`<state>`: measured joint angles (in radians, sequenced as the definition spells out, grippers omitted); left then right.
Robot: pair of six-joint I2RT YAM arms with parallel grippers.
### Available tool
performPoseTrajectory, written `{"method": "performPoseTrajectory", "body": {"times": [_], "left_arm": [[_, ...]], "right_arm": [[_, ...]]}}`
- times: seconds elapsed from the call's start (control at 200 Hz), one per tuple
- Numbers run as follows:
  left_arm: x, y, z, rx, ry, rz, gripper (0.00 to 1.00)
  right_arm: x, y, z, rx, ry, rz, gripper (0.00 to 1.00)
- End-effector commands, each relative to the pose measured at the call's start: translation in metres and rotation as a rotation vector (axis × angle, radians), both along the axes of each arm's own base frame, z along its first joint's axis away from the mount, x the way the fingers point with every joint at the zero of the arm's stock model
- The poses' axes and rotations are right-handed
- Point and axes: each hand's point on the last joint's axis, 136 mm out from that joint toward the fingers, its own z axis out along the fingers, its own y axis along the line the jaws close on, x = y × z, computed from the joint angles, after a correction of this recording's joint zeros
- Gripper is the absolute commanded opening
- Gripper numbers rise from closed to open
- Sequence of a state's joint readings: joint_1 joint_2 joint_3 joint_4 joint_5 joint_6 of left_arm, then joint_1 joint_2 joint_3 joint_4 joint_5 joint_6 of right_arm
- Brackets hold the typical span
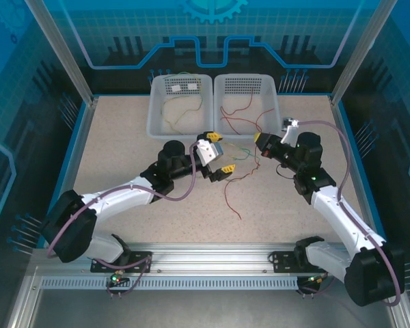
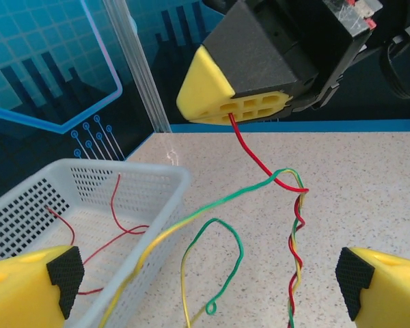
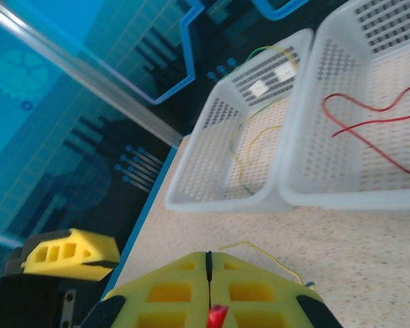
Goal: Untangle the cables
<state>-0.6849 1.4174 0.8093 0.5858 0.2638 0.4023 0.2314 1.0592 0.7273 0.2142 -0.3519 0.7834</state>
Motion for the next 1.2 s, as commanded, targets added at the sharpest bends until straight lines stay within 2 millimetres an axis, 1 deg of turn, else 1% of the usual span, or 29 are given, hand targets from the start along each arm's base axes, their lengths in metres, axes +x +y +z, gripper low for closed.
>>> {"method": "performPoseTrajectory", "body": {"times": [0.0, 0.145, 0.16, 0.225, 0.285, 0.305, 0.345, 0.385, 0.405, 0.415, 0.435, 0.445, 0.56, 0.65, 0.66, 0.675, 0.7, 0.72, 0.735, 0.77, 0.78, 0.795, 0.84, 0.86, 0.951, 1.081, 1.136, 1.196], "left_arm": [[0.003, -0.008, 0.010, 0.034, -0.104, -0.032, 0.95], [0.012, -0.012, 0.004, 0.067, -0.109, -0.015, 0.86], [0.013, -0.012, 0.004, 0.069, -0.111, -0.012, 0.84], [0.016, -0.011, -0.001, 0.084, -0.113, -0.003, 0.64], [0.019, -0.011, -0.007, 0.104, -0.106, 0.010, 0.49], [0.020, -0.011, -0.009, 0.111, -0.103, 0.010, 0.42], [0.021, -0.010, -0.009, 0.115, -0.096, 0.019, 0.27], [0.022, -0.008, -0.008, 0.110, -0.092, 0.030, 0.18], [0.022, -0.008, -0.008, 0.110, -0.093, 0.033, 0.11], [0.022, -0.008, -0.008, 0.110, -0.092, 0.034, 0.08], [0.022, -0.007, -0.009, 0.111, -0.093, 0.037, 0.02], [0.022, -0.006, -0.009, 0.111, -0.092, 0.040, 0.00], [0.021, -0.002, -0.007, 0.107, -0.087, 0.057, 0.00], [0.016, -0.001, -0.008, 0.107, -0.071, 0.042, 0.00], [0.015, -0.001, -0.008, 0.108, -0.069, 0.038, 0.03], [0.014, -0.001, -0.009, 0.110, -0.066, 0.037, 0.12], [0.014, 0.000, -0.008, 0.109, -0.067, 0.037, 0.35], [0.013, 0.000, -0.007, 0.106, -0.072, 0.040, 0.47], [0.014, 0.001, -0.007, 0.104, -0.076, 0.045, 0.54], [0.013, 0.003, -0.008, 0.103, -0.089, 0.050, 0.60], [0.013, 0.003, -0.007, 0.102, -0.095, 0.053, 0.64], [0.012, 0.004, -0.006, 0.098, -0.102, 0.054, 0.67], [0.011, 0.007, -0.002, 0.086, -0.121, 0.063, 0.71], [0.009, 0.009, -0.001, 0.079, -0.127, 0.066, 0.74], [0.002, 0.014, 0.013, 0.043, -0.162, 0.065, 0.75], [-0.021, 0.021, 0.036, -0.019, -0.178, 0.021, 0.74], [-0.027, 0.023, 0.038, -0.018, -0.179, 0.007, 0.74], [-0.025, 0.024, 0.034, 0.011, -0.185, 0.010, 0.75]], "right_arm": [[-0.006, 0.025, 0.038, 0.027, -0.121, 0.139, 0.00], [-0.007, 0.039, 0.044, 0.037, -0.128, 0.201, 0.00], [-0.007, 0.040, 0.045, 0.037, -0.130, 0.205, 0.00], [-0.008, 0.041, 0.048, 0.038, -0.134, 0.208, 0.00], [-0.009, 0.042, 0.049, 0.032, -0.140, 0.210, 0.00], [-0.009, 0.042, 0.048, 0.028, -0.139, 0.206, 0.00], [-0.007, 0.040, 0.047, 0.020, -0.133, 0.191, 0.00], [-0.006, 0.038, 0.046, 0.016, -0.135, 0.177, 0.00], [-0.006, 0.037, 0.047, 0.013, -0.137, 0.173, 0.00], [-0.006, 0.037, 0.041, 0.007, -0.115, 0.172, 0.00], [-0.006, 0.036, 0.039, 0.005, -0.105, 0.167, 0.00], [-0.005, 0.035, 0.039, 0.005, -0.104, 0.164, 0.00], [-0.001, 0.028, 0.031, -0.005, -0.077, 0.114, 0.00], [0.002, 0.022, 0.028, -0.004, -0.064, 0.078, 0.00], [0.003, 0.021, 0.028, -0.003, -0.064, 0.077, 0.00], [0.003, 0.022, 0.027, -0.002, -0.063, 0.079, 0.00], [0.003, 0.022, 0.029, 0.000, -0.066, 0.080, 0.00], [0.003, 0.023, 0.028, 0.001, -0.066, 0.086, 0.00], [0.003, 0.024, 0.029, 0.002, -0.066, 0.091, 0.00], [0.004, 0.026, 0.029, 0.003, -0.069, 0.103, 0.00], [0.004, 0.026, 0.029, 0.002, -0.069, 0.107, 0.00], [0.005, 0.027, 0.029, 0.003, -0.070, 0.110, 0.00], [0.006, 0.028, 0.027, 0.003, -0.063, 0.113, 0.00], [0.006, 0.028, 0.028, 0.003, -0.063, 0.116, 0.00], [0.008, 0.027, 0.025, -0.011, -0.058, 0.108, 0.00], [0.009, 0.025, 0.019, -0.023, -0.048, 0.093, 0.00], [0.008, 0.026, 0.018, -0.020, -0.049, 0.099, 0.00], [0.006, 0.029, 0.019, -0.015, -0.056, 0.120, 0.00]]}}
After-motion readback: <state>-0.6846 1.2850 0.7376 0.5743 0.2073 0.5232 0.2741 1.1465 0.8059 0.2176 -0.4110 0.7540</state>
